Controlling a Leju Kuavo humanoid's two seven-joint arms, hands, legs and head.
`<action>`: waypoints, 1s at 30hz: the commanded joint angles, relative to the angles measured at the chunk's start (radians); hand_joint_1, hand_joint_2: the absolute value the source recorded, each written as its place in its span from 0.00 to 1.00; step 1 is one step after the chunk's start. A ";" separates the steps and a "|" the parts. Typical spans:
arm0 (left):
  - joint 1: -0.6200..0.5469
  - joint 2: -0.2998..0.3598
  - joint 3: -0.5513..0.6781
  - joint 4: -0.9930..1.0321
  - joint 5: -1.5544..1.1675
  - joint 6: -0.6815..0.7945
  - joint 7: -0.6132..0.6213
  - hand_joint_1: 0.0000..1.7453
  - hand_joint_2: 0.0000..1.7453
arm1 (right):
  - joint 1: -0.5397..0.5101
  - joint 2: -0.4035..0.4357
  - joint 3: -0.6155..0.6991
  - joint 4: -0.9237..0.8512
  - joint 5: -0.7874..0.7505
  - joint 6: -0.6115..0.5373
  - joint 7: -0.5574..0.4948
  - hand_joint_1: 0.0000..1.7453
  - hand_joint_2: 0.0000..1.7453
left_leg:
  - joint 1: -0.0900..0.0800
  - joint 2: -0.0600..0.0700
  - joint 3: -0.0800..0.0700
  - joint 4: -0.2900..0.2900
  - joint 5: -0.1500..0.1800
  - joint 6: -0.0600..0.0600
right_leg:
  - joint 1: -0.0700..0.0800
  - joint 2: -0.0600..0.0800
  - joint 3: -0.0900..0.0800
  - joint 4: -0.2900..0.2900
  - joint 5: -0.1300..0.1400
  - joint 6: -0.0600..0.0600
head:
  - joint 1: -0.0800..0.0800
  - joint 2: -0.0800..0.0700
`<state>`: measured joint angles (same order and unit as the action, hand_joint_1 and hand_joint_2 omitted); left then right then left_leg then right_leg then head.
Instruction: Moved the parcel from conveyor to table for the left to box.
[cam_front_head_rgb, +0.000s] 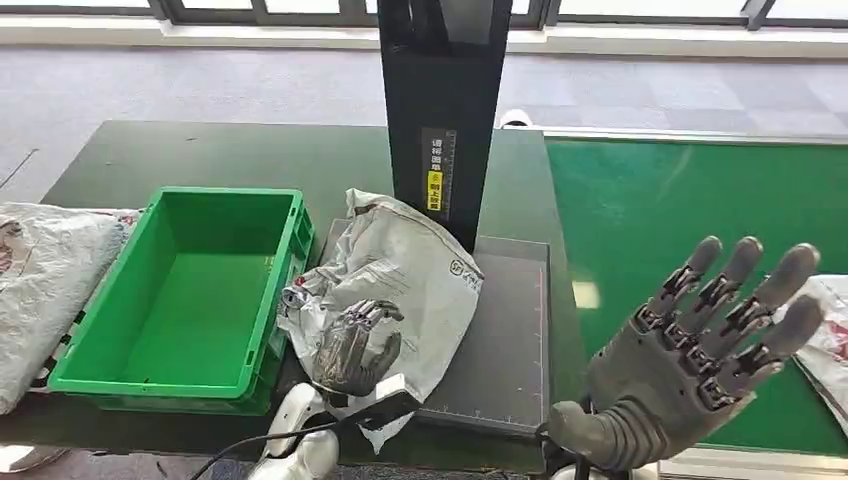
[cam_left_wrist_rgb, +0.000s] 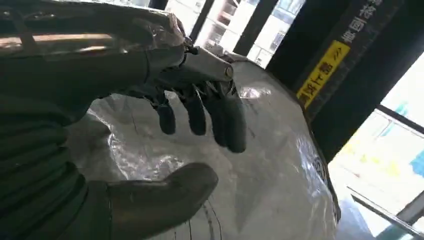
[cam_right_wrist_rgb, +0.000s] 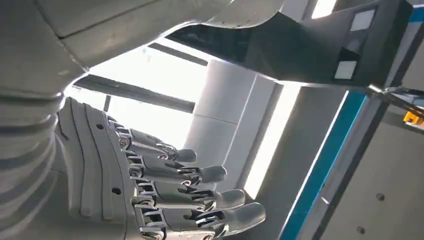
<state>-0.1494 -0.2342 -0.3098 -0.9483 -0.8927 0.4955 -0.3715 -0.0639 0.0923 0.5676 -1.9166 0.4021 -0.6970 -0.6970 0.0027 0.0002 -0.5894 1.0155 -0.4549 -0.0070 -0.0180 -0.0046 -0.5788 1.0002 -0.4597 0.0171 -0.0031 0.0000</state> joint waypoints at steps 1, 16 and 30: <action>0.013 0.019 0.051 -0.035 0.002 -0.017 -0.001 1.00 1.00 | -0.035 -0.021 0.006 0.069 -0.010 -0.001 -0.001 0.00 1.00 | 0.001 0.003 0.004 -0.004 0.001 0.000 | 0.002 0.003 0.003 -0.004 0.002 -0.002 | 0.000 0.000; 0.002 0.018 0.045 -0.009 0.002 -0.043 0.001 1.00 1.00 | -0.033 -0.025 0.009 0.059 -0.009 -0.001 -0.001 0.00 1.00 | 0.001 0.002 0.002 -0.002 0.000 0.000 | 0.001 0.002 0.002 -0.002 0.001 -0.001 | 0.000 0.000; -0.029 -0.005 0.081 0.028 0.056 -0.027 -0.006 0.00 1.00 | -0.008 -0.002 -0.003 0.016 0.026 -0.001 -0.001 0.00 1.00 | 0.001 0.000 0.001 0.000 0.000 0.000 | 0.001 0.000 0.001 -0.001 0.000 -0.001 | 0.000 0.000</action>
<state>-0.1408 -0.2380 -0.2869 -0.9804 -0.8438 0.4685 -0.3777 -0.0673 0.0931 0.5676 -1.9104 0.4280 -0.6970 -0.6985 0.0027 0.0003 -0.5891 1.0155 -0.4548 -0.0070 -0.0181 -0.0048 -0.5789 1.0001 -0.4596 0.0170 -0.0031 0.0000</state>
